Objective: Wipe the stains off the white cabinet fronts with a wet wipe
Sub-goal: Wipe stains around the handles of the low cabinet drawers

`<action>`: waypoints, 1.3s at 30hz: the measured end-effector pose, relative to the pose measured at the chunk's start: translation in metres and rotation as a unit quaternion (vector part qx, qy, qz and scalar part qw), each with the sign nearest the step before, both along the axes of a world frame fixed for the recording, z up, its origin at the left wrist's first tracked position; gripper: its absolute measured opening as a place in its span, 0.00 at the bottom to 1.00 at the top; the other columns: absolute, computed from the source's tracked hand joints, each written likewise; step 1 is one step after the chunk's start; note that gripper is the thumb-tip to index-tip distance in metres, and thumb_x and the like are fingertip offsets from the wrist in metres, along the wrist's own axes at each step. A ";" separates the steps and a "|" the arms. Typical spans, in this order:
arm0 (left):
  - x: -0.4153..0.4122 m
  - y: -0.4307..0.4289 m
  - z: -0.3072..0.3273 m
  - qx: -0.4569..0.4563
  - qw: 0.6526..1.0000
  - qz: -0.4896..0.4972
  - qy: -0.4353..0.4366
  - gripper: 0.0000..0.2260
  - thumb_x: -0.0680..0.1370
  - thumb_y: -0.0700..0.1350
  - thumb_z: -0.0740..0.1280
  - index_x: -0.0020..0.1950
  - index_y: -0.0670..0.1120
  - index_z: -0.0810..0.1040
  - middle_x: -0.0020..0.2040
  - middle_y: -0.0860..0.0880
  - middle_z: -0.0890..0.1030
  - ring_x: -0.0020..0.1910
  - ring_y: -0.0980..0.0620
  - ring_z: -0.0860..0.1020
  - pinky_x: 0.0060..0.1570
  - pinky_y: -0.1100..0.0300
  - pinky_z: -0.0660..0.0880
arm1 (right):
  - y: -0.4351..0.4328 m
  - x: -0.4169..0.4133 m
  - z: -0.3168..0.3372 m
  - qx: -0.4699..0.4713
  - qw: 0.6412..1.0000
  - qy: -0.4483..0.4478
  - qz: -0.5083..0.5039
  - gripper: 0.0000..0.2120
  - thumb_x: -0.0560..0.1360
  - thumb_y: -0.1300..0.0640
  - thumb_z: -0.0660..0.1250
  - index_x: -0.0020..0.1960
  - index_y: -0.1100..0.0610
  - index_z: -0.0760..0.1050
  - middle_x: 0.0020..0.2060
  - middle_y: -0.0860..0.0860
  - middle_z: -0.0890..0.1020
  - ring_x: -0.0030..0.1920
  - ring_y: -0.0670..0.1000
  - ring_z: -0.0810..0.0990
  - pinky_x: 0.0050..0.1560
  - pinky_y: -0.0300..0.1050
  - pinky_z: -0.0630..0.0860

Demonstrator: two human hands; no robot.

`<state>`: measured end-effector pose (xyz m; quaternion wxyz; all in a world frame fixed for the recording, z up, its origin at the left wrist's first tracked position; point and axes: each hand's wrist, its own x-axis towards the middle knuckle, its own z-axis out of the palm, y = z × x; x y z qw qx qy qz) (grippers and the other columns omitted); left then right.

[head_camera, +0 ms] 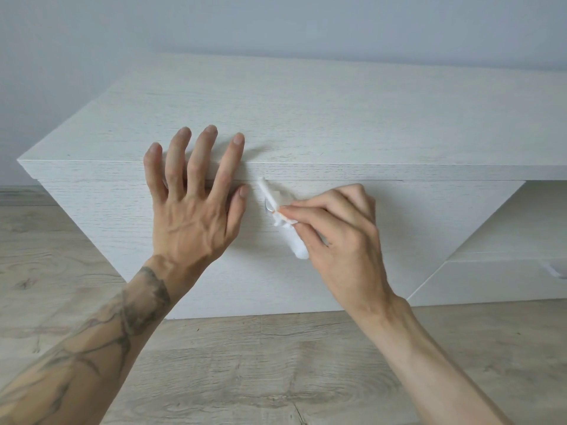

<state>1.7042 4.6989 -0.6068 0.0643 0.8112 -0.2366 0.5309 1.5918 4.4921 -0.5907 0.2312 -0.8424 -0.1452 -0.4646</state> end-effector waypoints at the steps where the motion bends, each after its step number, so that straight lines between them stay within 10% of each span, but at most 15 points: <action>1: 0.000 0.000 0.000 -0.001 1.000 -0.001 0.002 0.26 0.88 0.52 0.58 0.86 0.48 0.59 0.80 0.41 0.62 0.78 0.35 0.61 0.80 0.36 0.49 | -0.007 -0.003 -0.002 0.011 1.000 0.002 -0.012 0.08 0.78 0.65 0.75 0.53 0.55 0.89 0.45 0.46 0.86 0.49 0.55 0.78 0.52 0.57 0.76; 39: 0.003 -0.002 -0.002 0.000 1.000 0.011 -0.017 0.26 0.88 0.55 0.57 0.85 0.49 0.61 0.79 0.43 0.63 0.78 0.37 0.62 0.80 0.38 0.51 | 0.056 0.020 0.003 0.014 0.993 -0.020 -0.117 0.06 0.71 0.65 0.77 0.44 0.55 0.86 0.38 0.50 0.80 0.46 0.56 0.75 0.49 0.46 0.61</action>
